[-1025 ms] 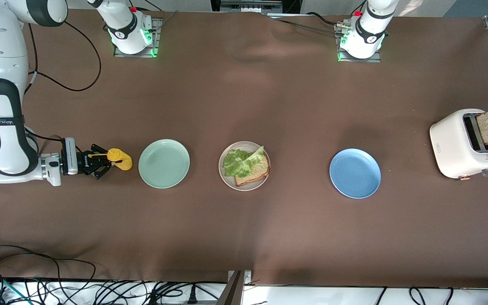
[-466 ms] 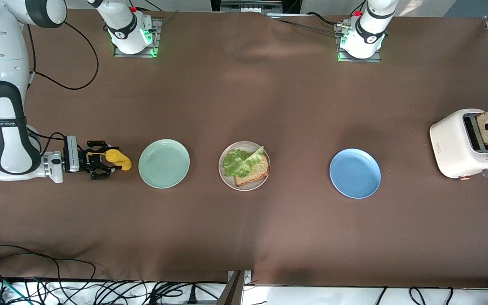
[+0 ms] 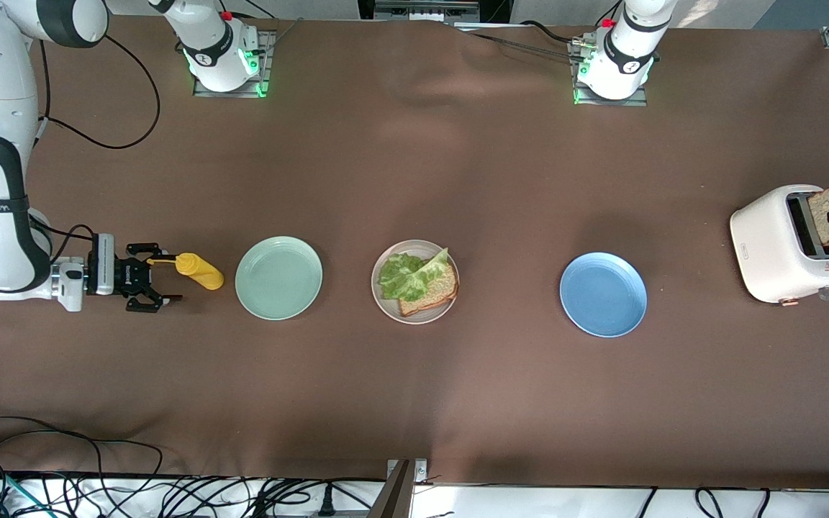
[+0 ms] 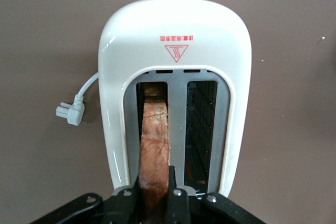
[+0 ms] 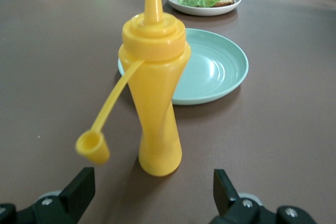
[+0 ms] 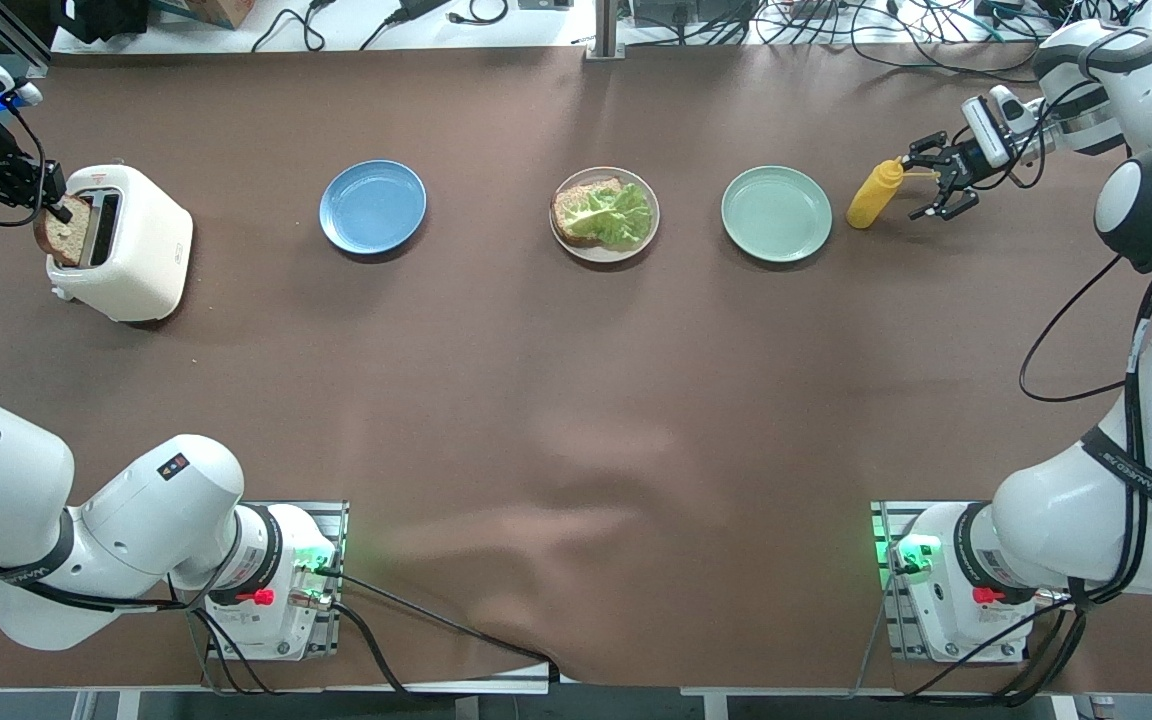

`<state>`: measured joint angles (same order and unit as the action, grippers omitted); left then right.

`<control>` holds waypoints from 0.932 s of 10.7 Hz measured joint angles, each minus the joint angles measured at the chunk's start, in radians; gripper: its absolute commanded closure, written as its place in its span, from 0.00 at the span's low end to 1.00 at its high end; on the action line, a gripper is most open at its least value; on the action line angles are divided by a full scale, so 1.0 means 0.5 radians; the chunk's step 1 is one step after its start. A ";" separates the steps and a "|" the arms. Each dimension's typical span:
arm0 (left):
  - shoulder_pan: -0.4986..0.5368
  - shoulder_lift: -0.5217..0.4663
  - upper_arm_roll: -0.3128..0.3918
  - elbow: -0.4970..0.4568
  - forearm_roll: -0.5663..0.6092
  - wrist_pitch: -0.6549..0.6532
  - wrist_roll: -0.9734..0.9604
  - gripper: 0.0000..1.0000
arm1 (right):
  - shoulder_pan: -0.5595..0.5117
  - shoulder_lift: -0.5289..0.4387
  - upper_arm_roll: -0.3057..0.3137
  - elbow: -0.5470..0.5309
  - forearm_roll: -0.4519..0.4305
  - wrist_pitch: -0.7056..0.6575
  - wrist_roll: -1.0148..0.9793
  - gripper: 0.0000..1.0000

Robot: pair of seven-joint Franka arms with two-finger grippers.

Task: Make sandwich on beige plate with both arms
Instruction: 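Open the right gripper and withdraw while the left gripper lifts the toast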

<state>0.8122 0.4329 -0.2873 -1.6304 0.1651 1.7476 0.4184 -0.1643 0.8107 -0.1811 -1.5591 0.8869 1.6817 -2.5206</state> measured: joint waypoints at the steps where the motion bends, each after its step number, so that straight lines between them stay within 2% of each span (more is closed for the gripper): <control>1: 0.000 0.000 -0.001 0.006 -0.001 -0.013 0.000 1.00 | -0.003 -0.016 -0.027 0.002 0.000 0.000 -0.001 0.00; 3: -0.001 -0.002 -0.023 0.101 -0.006 -0.178 0.000 1.00 | -0.006 -0.090 -0.068 0.006 -0.030 0.000 0.026 0.00; 7: -0.016 -0.023 -0.161 0.521 -0.116 -0.678 -0.001 1.00 | -0.006 -0.269 -0.077 0.008 -0.257 0.002 0.343 0.00; 10: -0.042 -0.043 -0.334 0.608 -0.221 -0.794 -0.064 1.00 | -0.006 -0.402 -0.076 0.008 -0.403 -0.001 0.632 0.00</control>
<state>0.7911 0.4112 -0.4541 -1.3263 0.0546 1.3507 0.3863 -0.1671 0.6097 -0.2190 -1.5551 0.6853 1.6811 -2.2044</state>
